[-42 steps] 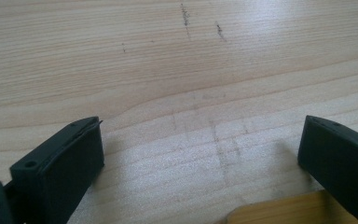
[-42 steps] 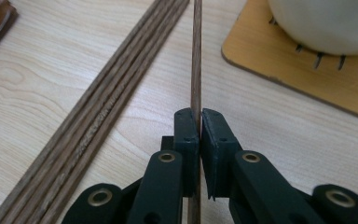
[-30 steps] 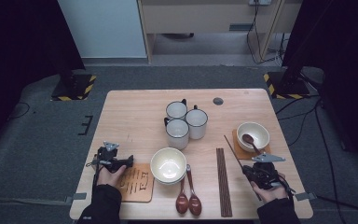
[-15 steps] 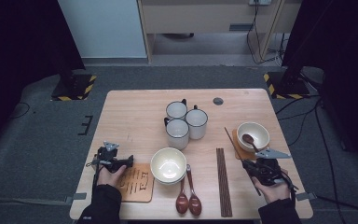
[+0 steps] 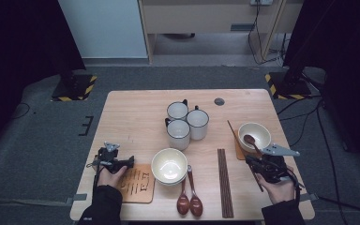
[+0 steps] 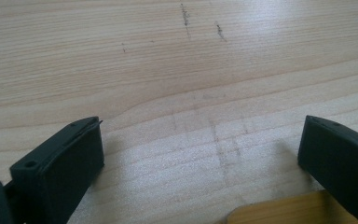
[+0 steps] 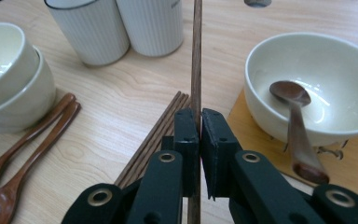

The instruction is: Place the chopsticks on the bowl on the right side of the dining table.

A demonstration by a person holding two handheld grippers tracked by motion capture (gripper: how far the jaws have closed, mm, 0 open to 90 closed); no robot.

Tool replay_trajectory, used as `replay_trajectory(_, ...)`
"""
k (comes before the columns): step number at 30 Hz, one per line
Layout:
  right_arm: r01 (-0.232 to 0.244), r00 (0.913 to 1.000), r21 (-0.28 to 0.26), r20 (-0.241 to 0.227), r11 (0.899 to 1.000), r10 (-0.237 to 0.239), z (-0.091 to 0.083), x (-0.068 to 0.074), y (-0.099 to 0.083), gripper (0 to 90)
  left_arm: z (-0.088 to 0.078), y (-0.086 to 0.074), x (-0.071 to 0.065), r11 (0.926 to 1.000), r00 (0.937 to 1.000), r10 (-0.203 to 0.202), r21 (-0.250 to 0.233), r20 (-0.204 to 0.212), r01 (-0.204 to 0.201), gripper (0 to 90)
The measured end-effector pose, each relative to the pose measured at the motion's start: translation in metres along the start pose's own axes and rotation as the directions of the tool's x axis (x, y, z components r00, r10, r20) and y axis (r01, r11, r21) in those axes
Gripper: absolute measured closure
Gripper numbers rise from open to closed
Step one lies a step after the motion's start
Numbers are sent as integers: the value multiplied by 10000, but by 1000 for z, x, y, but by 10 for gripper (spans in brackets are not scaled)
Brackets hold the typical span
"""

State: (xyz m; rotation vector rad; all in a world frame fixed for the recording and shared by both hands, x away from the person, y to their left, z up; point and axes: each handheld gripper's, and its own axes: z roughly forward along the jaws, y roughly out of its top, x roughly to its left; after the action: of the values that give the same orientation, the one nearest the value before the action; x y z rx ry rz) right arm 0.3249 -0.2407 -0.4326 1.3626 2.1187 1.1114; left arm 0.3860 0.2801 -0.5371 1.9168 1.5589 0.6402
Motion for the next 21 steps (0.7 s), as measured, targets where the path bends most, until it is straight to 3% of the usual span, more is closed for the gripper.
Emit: replay_trajectory(21,-137,9999,-687,-37,9975,134,-18,-6,21,852,0,0,0,10000,10000,-3,-1,0,3,0)
